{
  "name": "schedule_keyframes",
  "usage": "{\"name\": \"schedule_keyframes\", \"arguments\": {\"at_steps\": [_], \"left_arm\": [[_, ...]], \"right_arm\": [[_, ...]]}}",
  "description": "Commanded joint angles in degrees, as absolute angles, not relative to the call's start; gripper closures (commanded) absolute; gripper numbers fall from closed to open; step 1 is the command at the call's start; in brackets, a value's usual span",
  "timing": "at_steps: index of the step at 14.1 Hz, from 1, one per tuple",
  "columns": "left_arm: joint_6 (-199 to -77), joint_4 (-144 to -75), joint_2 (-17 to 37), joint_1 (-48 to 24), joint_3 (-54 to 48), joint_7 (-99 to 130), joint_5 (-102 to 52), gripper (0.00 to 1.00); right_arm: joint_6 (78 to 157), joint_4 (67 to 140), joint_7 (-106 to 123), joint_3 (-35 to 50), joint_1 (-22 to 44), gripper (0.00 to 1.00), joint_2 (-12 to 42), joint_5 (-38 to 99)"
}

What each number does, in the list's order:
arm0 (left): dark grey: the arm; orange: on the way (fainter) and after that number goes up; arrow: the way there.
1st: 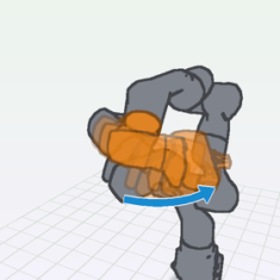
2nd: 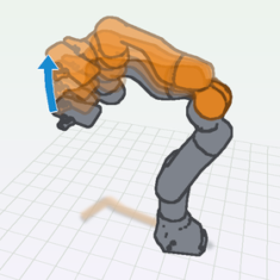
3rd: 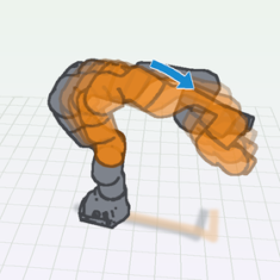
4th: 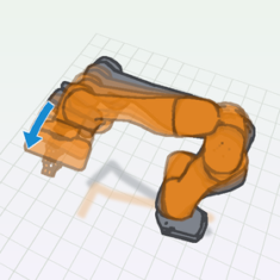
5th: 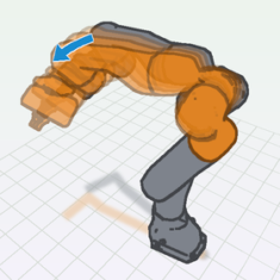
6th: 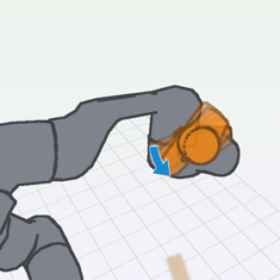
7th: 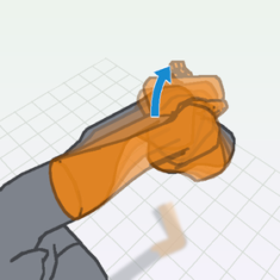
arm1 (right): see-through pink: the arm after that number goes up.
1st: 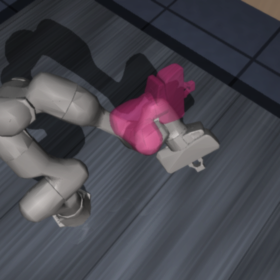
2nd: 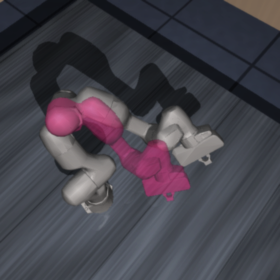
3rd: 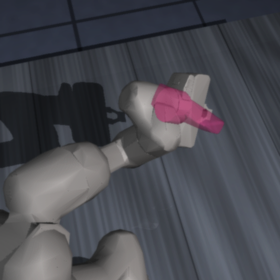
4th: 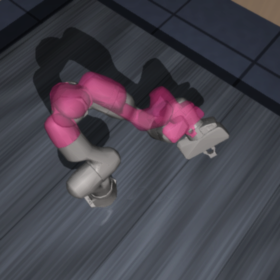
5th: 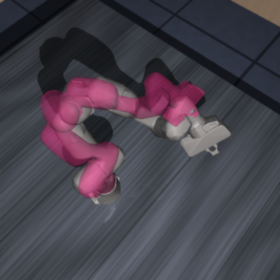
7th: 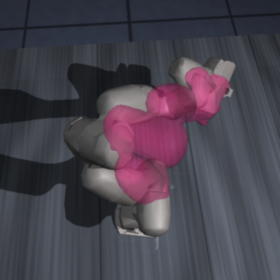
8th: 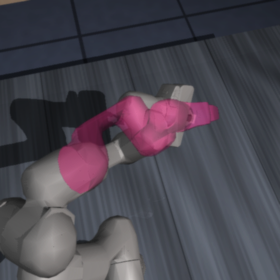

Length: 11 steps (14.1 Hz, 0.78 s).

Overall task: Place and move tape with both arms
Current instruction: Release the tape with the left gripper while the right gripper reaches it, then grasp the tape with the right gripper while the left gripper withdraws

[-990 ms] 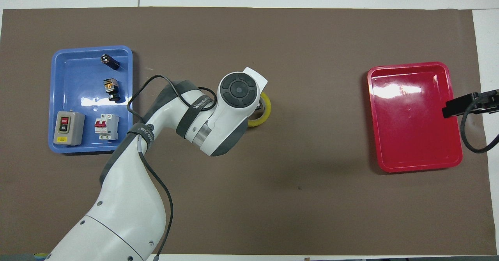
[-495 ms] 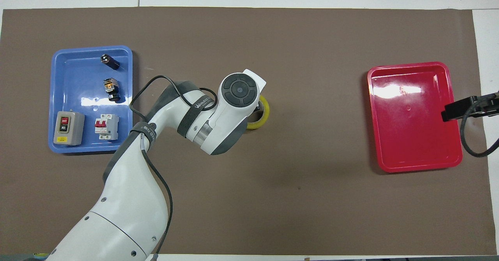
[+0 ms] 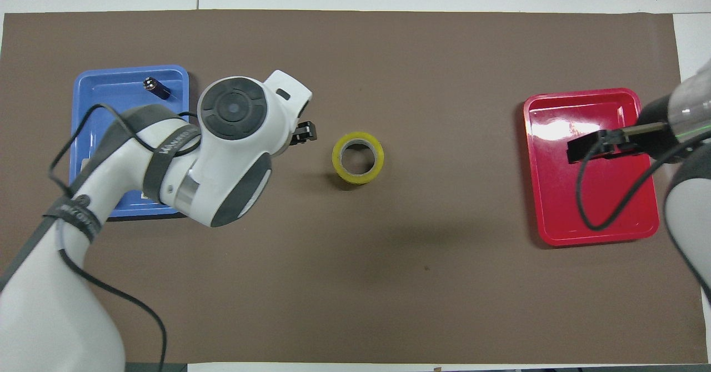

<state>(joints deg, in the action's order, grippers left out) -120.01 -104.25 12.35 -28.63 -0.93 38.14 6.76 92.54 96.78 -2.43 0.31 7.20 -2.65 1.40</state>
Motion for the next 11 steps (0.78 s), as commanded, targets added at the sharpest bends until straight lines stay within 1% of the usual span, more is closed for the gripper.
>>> {"name": "schedule_keyframes", "arguments": {"at_steps": [1, 3, 4, 6, 8, 11], "left_arm": [[-118.6, -111.3, 4.9, -23.2, -1.5, 31.2, 7.8, 0.00], [-118.2, -115.2, 0.4, -18.8, -1.5, 25.3, 7.4, 0.00], [-116.6, -115.9, -1.5, -17.3, -1.5, 22.0, 7.2, 0.00], [-112.7, -115.2, -3.2, -13.4, -1.5, 16.2, 4.9, 0.00], [-110.0, -111.6, -3.5, -8.2, -1.0, 9.5, -0.6, 0.00], [-101.7, -102.7, -2.5, -3.7, -0.6, 1.7, -1.8, 0.00]], "right_arm": [[99.5, 96.9, -10.8, 0.4, 13.3, 0.00, 3.2, 2.6], [106.4, 97.0, -15.7, 0.4, 17.8, 0.00, 7.8, 4.5], [110.0, 97.1, -18.3, 0.4, 19.8, 0.00, 9.7, 4.5], [116.0, 97.6, -24.6, 0.3, 23.6, 0.00, 13.3, 4.5], [120.1, 97.2, -25.7, 0.3, 25.6, 0.00, 17.2, 4.4], [125.4, 97.7, -26.5, 0.3, 28.3, 0.00, 22.4, 3.7]]}}
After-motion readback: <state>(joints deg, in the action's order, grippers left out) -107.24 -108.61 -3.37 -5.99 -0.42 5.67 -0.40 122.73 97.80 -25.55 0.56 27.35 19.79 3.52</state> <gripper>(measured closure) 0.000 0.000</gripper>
